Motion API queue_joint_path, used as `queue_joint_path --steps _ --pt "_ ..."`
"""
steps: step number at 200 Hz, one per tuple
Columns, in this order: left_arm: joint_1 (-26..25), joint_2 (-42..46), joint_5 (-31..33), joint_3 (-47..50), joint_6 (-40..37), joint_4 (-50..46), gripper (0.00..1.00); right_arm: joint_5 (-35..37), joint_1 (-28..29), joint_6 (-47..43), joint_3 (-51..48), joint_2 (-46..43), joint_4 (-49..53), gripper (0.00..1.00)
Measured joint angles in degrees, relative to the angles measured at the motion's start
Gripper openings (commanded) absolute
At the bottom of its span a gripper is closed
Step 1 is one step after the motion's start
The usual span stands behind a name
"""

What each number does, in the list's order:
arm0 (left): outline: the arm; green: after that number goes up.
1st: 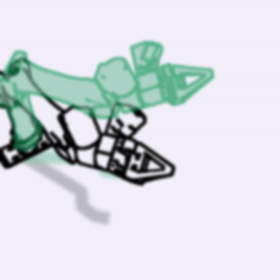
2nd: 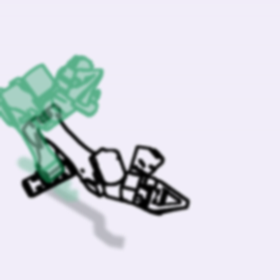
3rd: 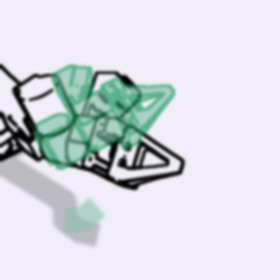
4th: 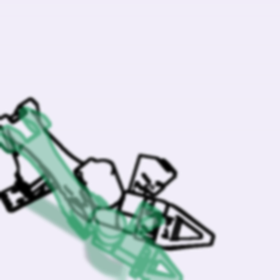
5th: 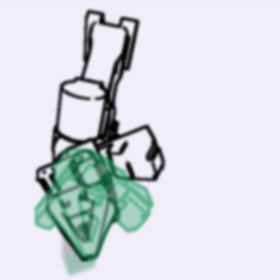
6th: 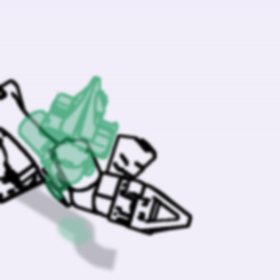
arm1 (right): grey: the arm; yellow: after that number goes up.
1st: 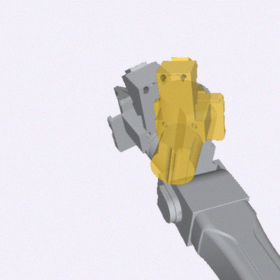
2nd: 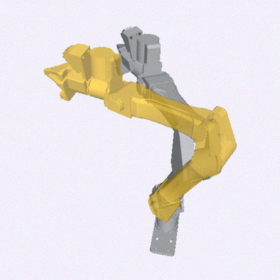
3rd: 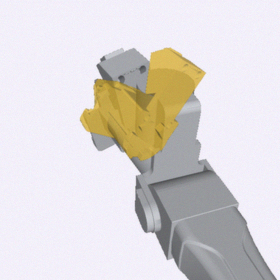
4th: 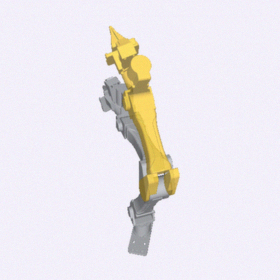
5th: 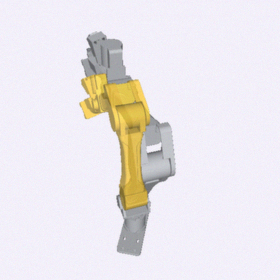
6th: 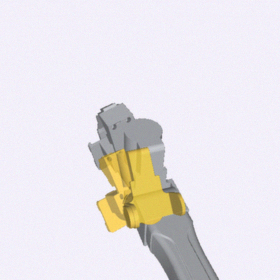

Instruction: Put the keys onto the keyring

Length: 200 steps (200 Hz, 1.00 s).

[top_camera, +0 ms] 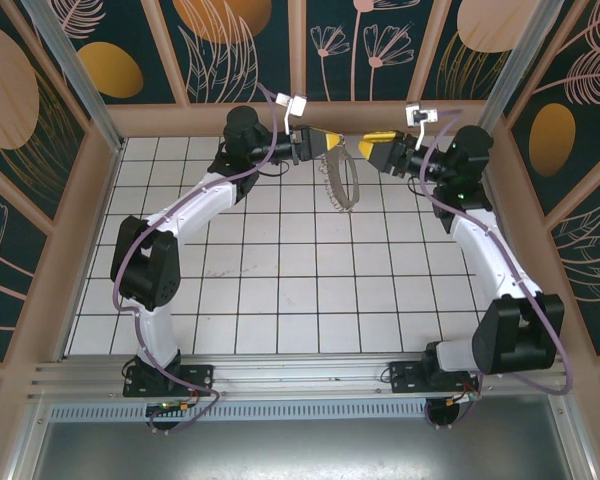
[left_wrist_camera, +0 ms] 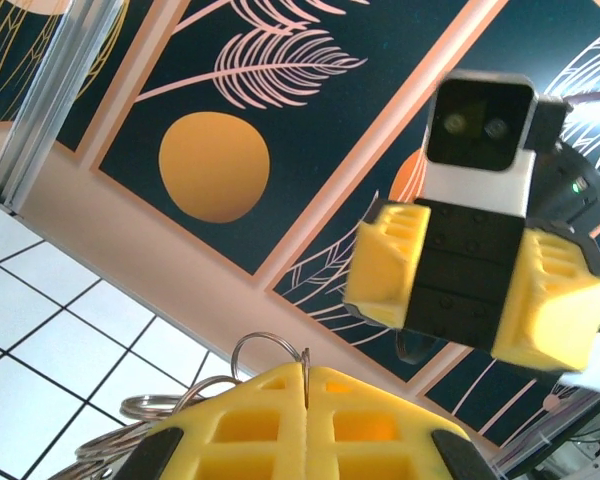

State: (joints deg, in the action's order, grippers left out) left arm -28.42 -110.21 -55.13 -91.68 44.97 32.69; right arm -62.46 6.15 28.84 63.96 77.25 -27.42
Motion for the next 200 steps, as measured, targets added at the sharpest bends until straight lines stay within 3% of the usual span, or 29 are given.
queue_joint_path --steps 82,152,164,200 --pt "0.0 1.4 -1.25 2.19 3.41 4.92 0.0 4.22 0.46 1.7 -5.33 2.82 -5.4 0.45" --pt "-0.11 1.55 -2.71 2.25 5.84 8.26 0.0 5.01 7.32 -0.55 -3.34 5.92 -4.94 0.45" --pt "-0.13 1.55 -2.97 2.25 6.21 8.5 0.0 5.03 7.63 -0.61 -2.89 6.49 -4.98 0.4" --pt "-0.31 1.55 -2.89 2.25 6.58 9.38 0.0 4.7 8.74 -1.84 -2.21 7.48 -4.83 0.07"
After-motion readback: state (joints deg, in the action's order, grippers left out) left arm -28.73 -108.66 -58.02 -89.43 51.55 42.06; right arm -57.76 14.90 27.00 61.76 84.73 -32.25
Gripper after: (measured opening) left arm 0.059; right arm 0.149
